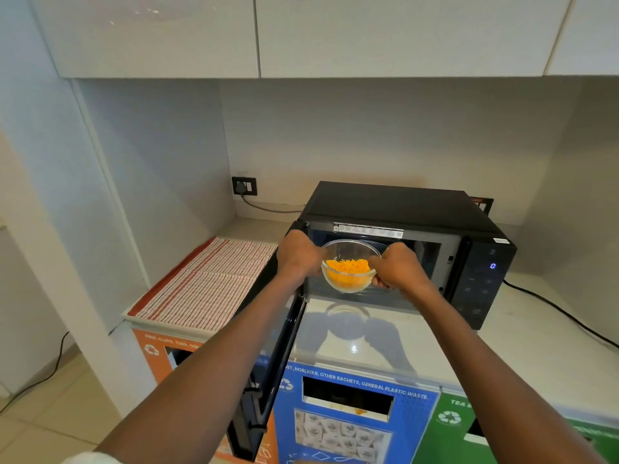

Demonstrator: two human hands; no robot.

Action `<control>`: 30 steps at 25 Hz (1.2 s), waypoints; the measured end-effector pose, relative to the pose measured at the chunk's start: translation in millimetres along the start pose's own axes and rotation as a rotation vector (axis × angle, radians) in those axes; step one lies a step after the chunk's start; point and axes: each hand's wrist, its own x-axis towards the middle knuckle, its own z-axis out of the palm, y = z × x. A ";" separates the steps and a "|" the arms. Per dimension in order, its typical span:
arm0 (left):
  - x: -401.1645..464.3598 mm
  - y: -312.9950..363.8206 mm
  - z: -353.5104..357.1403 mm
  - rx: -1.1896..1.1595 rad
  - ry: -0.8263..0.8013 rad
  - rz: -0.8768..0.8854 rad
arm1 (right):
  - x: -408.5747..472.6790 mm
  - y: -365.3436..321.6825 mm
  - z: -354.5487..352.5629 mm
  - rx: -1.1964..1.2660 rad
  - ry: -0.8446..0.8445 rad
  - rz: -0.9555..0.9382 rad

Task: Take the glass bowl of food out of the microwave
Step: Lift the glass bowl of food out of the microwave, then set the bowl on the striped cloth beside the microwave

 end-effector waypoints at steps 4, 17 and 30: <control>-1.5 13.6 -23.0 -0.017 0.004 0.005 | 3.1 -19.2 -9.4 0.006 -0.062 -0.045; 32.7 28.3 -81.3 0.031 0.246 0.008 | 55.3 -84.1 5.5 0.082 -0.230 -0.249; 81.2 -11.0 -156.6 0.023 0.357 -0.029 | 79.8 -167.4 77.3 0.089 -0.258 -0.258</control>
